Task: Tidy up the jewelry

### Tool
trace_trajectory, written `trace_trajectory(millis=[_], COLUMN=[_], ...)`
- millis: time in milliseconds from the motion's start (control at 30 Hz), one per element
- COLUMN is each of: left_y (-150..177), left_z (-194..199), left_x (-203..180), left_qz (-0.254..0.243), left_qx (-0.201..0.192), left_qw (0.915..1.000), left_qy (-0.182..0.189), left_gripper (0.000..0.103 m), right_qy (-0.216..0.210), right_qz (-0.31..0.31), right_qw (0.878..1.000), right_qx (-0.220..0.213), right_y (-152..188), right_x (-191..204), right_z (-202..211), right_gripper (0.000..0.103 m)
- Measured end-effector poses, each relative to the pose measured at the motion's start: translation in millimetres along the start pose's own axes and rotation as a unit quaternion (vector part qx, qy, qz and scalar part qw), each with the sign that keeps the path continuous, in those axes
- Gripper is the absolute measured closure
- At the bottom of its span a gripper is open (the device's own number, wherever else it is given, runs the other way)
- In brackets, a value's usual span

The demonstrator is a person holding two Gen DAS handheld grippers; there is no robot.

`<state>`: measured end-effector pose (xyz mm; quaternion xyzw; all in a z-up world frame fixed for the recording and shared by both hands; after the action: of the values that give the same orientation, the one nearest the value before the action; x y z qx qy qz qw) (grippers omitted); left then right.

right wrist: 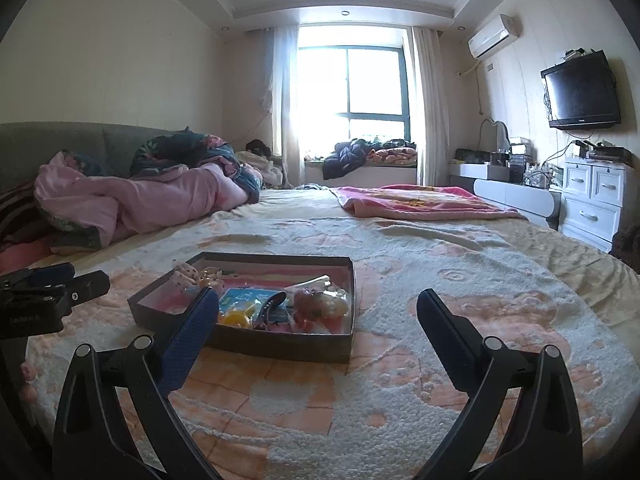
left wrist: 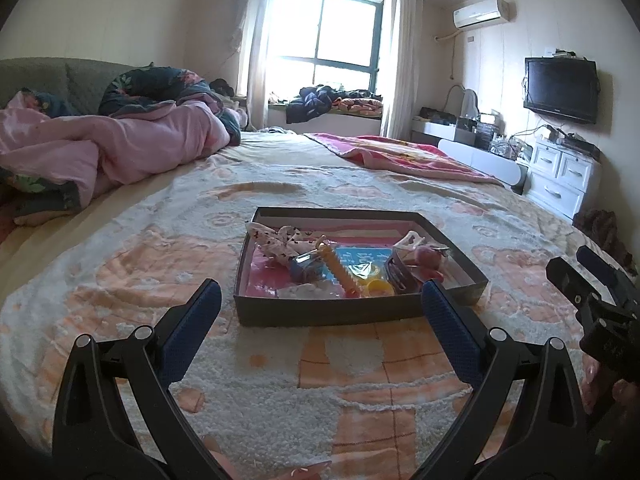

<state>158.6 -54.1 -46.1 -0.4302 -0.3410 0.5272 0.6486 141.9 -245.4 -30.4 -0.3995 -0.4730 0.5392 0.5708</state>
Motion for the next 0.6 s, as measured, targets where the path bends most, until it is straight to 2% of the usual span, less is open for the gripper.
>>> trace_trajectory(millis=[600], left_y=[-0.6], left_z=[0.0], left_x=[-0.6], left_qz=[-0.001], left_qx=[0.0], left_qw=[1.0], left_qy=[0.002], left_gripper=[0.011], right_qy=[-0.001], right_qz=[0.003], right_qw=[1.0], right_qx=[-0.001], right_y=[0.4], right_x=[2.2], right_z=[-1.3], right_gripper=[0.007])
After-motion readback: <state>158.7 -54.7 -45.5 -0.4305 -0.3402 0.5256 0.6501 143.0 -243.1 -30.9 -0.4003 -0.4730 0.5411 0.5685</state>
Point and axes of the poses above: each gripper's, at about its wrist camera, not at the fingertips, and z roughly against the way its jaws point, x to its left, y to its underside, the point moved 9 cm from there along -z, roughly the way its jaws point, and after that the axes turned 5 degrees about -z, right-handed, at the moved point
